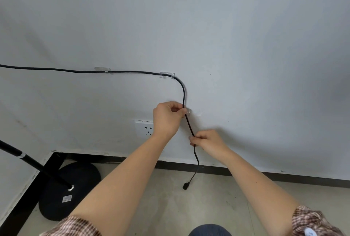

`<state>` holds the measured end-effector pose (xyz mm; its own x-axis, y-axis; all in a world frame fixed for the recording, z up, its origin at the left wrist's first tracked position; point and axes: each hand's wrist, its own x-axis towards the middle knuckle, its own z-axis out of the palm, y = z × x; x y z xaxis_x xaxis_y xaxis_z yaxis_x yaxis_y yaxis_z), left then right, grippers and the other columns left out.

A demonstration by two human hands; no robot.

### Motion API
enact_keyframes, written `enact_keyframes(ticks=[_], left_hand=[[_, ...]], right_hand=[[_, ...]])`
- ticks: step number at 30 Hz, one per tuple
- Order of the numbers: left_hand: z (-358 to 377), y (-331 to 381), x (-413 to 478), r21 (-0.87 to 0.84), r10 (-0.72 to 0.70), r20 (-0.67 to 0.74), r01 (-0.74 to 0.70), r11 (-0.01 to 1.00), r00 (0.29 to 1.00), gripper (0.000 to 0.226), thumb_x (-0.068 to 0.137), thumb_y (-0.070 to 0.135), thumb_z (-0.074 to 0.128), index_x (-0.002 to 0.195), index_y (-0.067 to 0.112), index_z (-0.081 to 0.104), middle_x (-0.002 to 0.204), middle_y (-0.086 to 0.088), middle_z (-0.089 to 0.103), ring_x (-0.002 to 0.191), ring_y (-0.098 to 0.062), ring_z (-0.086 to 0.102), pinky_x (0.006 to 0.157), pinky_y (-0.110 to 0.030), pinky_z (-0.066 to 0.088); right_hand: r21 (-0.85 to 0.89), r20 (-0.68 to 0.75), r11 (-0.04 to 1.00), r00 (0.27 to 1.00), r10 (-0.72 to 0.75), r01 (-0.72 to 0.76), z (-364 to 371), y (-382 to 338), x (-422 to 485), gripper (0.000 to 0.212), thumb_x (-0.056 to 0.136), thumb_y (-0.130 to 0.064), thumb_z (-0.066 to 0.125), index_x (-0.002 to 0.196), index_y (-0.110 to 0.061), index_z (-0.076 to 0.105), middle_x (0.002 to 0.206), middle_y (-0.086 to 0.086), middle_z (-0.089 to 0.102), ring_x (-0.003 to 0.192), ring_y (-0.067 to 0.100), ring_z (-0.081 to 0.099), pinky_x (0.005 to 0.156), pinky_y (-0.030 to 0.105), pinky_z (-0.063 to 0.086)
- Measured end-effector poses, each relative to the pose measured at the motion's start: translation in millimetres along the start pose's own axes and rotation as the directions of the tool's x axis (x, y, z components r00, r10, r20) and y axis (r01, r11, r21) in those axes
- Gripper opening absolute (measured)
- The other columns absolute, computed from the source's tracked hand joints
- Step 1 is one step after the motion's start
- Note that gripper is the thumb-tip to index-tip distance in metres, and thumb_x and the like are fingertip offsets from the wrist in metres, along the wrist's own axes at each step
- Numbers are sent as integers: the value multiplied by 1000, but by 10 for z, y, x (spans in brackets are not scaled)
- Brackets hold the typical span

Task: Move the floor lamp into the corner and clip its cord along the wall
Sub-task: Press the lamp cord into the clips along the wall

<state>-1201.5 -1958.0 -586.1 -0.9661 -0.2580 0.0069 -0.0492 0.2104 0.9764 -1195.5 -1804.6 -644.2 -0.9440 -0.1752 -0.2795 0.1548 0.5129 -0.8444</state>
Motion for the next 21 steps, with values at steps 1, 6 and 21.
enact_keyframes(ticks=[1, 6, 21], left_hand=[[14, 6, -2, 0, -6, -13, 6, 1000, 1000, 18, 75, 12, 73, 63, 24, 65, 61, 3, 68, 62, -14, 66, 79, -38, 58], [70, -11, -9, -13, -50, -55, 50, 999, 997, 11, 75, 19, 74, 65, 18, 70, 64, -5, 72, 69, -23, 70, 78, -42, 58], [10, -155, 4, -80, -54, -4, 54, 995, 999, 6, 77, 24, 73, 72, 22, 73, 69, 0, 70, 71, -20, 68, 68, -36, 60]], right_hand=[[77, 4, 997, 1000, 30, -30, -38, 10, -15, 22, 86, -29, 66, 70, -14, 70, 82, 7, 75, 81, 18, 69, 78, 33, 46], [175, -6, 983, 999, 50, -48, -105, 51, -32, 24, 86, -33, 66, 78, -12, 75, 73, 2, 74, 77, 16, 68, 81, 33, 49], [247, -135, 968, 988, 74, -39, 145, 5, 167, 29, 86, -25, 69, 71, 0, 71, 51, 3, 61, 42, 9, 52, 48, 15, 44]])
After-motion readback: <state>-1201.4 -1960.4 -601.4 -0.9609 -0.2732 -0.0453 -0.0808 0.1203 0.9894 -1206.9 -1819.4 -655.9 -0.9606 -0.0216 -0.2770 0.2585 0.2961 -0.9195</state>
